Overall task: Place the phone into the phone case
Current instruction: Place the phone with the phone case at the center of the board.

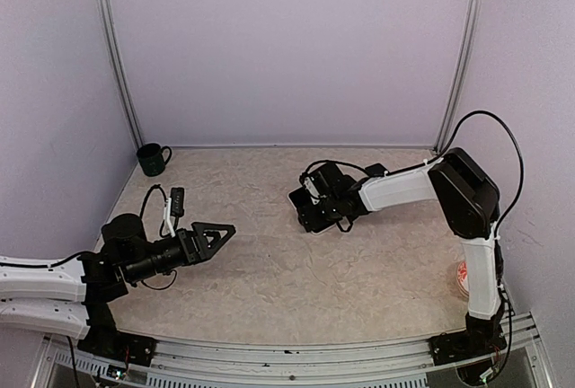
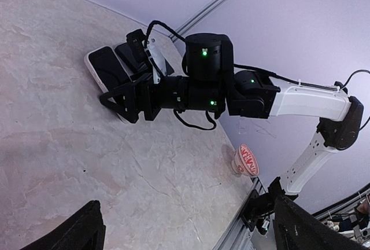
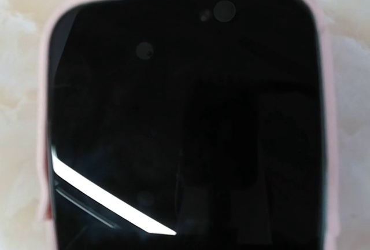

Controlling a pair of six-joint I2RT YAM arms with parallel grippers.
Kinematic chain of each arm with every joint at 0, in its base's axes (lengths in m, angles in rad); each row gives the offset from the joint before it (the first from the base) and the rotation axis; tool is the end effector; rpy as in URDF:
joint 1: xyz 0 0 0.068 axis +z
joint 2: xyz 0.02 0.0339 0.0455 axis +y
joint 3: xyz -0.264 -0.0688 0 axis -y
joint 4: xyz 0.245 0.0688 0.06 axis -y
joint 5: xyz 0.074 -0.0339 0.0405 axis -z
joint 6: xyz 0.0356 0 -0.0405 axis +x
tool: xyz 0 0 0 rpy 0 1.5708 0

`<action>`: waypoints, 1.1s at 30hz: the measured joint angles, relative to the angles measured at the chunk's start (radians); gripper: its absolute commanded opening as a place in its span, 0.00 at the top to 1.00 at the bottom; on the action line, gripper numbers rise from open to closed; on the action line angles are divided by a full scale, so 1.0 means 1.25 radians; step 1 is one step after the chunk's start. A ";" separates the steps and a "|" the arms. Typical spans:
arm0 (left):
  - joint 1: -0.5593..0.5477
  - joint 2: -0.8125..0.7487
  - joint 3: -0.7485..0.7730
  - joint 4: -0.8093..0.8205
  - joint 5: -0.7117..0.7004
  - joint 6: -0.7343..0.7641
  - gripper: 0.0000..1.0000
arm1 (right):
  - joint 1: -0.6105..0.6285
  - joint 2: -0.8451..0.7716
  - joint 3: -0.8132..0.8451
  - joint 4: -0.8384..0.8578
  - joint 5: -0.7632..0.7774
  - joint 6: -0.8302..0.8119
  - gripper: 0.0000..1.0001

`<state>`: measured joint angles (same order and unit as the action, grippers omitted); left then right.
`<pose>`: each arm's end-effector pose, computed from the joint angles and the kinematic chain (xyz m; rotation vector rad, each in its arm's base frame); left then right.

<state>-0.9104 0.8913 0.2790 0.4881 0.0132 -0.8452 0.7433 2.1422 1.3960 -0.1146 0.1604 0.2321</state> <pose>0.1210 -0.1565 0.2136 0.0722 1.8784 -1.2848 0.3385 0.3034 0.1305 -0.5446 2.3705 0.2497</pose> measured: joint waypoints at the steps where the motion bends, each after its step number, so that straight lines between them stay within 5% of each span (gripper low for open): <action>1: 0.000 0.002 0.000 0.000 0.000 -0.001 0.01 | -0.002 0.001 0.000 0.000 -0.001 -0.001 0.35; 13: 0.000 0.015 0.000 0.010 0.000 -0.003 0.01 | -0.006 0.012 0.016 0.000 -0.008 -0.008 0.19; 33: -0.001 0.052 0.000 0.030 0.000 -0.003 0.01 | -0.009 0.016 0.018 0.006 -0.022 -0.013 0.16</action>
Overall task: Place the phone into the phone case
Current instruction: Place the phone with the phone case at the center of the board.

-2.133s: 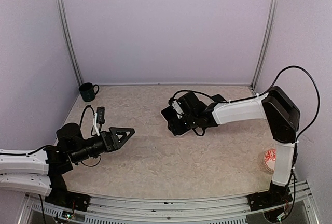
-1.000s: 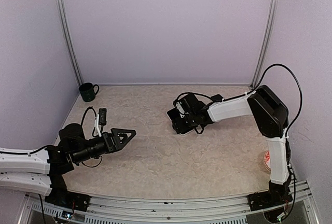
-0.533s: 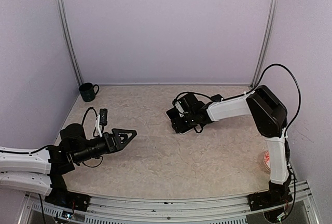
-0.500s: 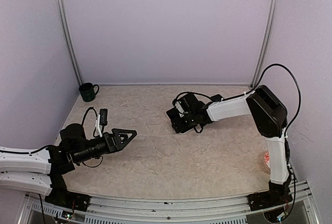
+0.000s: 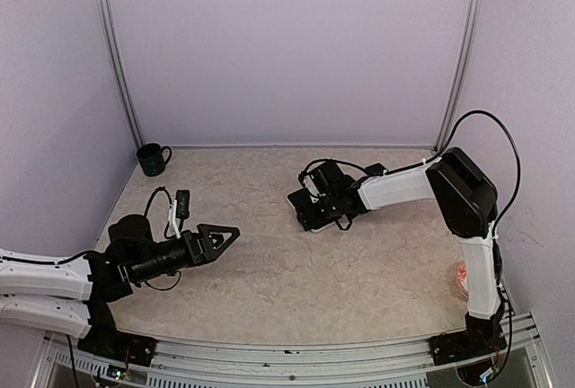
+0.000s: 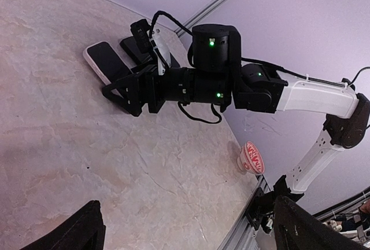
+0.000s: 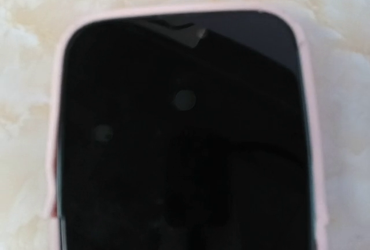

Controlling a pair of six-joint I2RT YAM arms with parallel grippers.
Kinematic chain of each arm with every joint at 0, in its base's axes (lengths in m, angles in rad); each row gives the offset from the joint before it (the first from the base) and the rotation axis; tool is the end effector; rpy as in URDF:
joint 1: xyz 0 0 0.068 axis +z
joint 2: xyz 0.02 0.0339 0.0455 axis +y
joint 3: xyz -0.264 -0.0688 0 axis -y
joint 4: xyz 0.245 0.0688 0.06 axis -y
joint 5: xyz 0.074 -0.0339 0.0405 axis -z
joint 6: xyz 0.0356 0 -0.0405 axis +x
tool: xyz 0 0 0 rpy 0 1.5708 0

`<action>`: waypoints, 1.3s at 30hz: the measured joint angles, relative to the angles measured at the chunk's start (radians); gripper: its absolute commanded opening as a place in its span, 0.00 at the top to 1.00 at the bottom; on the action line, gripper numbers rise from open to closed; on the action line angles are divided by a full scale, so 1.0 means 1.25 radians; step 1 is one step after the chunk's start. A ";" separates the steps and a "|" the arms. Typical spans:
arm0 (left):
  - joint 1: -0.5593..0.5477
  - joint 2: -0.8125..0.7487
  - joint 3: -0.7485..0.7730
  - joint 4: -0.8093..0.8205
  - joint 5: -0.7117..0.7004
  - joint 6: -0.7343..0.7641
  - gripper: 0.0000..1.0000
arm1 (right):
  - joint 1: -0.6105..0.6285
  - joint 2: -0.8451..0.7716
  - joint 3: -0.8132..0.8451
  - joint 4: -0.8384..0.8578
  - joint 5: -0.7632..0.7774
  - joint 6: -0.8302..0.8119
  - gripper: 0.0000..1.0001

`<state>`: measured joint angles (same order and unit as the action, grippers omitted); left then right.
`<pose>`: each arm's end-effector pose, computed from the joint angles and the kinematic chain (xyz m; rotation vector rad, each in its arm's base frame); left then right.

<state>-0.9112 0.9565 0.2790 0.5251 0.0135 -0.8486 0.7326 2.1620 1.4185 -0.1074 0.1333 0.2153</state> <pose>0.1250 -0.1620 0.2058 0.0708 1.9087 -1.2714 0.3453 0.3042 0.1289 -0.5624 2.3641 0.2730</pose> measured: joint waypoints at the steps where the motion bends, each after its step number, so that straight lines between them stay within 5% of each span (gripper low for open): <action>1: 0.000 0.003 0.000 0.001 0.000 0.000 0.01 | 0.000 0.000 0.000 0.000 0.000 0.000 0.16; 19: 0.000 0.011 0.002 0.005 0.000 0.001 0.01 | -0.001 0.000 0.000 0.007 -0.018 -0.001 0.11; 24: 0.000 0.009 0.002 0.005 0.000 0.001 0.01 | -0.002 0.000 0.001 0.010 -0.028 -0.004 0.01; 39: 0.001 0.003 0.002 0.004 0.000 0.007 0.01 | -0.002 -0.008 0.002 0.013 -0.027 -0.006 0.01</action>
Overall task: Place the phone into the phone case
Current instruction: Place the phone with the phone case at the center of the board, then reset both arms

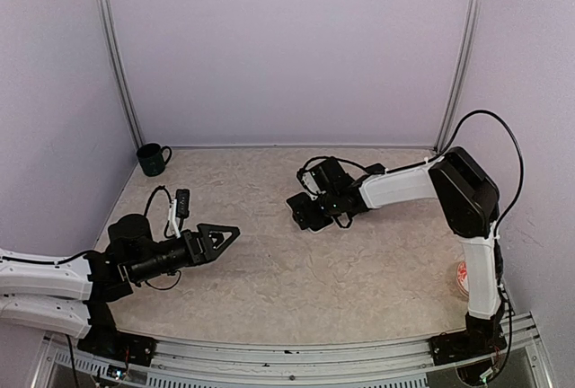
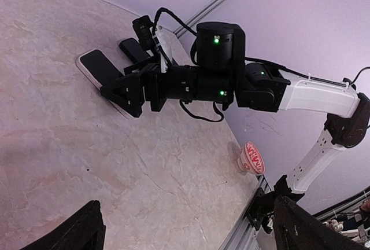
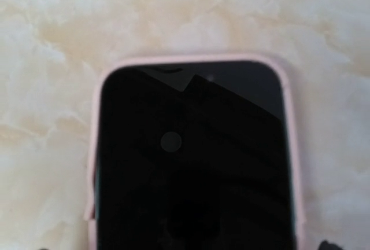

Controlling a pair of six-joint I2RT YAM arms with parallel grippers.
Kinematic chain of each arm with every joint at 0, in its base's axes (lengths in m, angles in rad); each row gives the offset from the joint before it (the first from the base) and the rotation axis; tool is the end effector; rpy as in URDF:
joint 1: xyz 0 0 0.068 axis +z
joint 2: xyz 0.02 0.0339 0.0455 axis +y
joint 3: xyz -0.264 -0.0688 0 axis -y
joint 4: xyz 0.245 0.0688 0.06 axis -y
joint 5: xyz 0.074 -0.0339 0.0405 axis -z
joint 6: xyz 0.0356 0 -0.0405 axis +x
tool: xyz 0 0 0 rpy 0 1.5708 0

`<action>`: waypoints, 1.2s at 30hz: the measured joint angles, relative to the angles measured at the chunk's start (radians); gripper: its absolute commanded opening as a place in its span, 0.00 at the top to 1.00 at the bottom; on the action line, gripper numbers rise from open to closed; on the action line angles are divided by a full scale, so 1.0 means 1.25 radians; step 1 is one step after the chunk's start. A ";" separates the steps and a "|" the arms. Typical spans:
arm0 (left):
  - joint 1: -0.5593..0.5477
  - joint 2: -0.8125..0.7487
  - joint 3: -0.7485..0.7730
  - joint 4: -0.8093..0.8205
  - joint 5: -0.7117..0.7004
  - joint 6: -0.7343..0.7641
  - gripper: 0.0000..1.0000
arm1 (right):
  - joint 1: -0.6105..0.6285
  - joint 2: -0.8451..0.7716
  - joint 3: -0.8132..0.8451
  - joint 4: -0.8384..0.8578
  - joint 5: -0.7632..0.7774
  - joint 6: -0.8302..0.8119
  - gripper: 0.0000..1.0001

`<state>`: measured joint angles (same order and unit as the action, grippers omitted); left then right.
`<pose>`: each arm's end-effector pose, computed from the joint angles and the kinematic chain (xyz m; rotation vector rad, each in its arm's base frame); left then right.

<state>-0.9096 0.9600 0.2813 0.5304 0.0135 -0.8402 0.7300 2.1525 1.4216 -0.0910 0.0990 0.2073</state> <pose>0.1257 -0.1624 0.2065 0.0771 1.9020 -1.2671 0.3466 0.3055 0.1351 -0.5778 2.3419 0.3215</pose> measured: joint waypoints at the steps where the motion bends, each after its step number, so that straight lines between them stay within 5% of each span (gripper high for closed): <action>1: 0.000 0.001 0.000 0.000 0.000 0.001 0.01 | 0.000 -0.005 -0.003 0.000 0.002 0.000 0.01; 12: 0.009 -0.026 0.037 -0.100 -0.060 0.046 0.01 | 0.000 -0.244 -0.166 0.036 0.041 -0.006 0.01; 25: 0.042 -0.034 0.221 -0.348 -0.280 0.134 0.01 | -0.052 -0.651 -0.450 0.057 0.050 -0.003 0.01; 33: 0.145 -0.052 0.236 -0.416 -0.323 0.185 0.01 | -0.147 -0.991 -0.580 0.055 0.050 0.021 0.01; 36: 0.262 -0.067 0.221 -0.427 -0.298 0.192 0.01 | -0.165 -1.096 -0.630 0.023 0.064 0.031 0.00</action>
<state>-0.5816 0.8768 0.5575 -0.0032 -0.3584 -0.5999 0.5236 0.7830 0.6342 -0.0628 0.1791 0.2462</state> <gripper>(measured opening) 0.988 0.994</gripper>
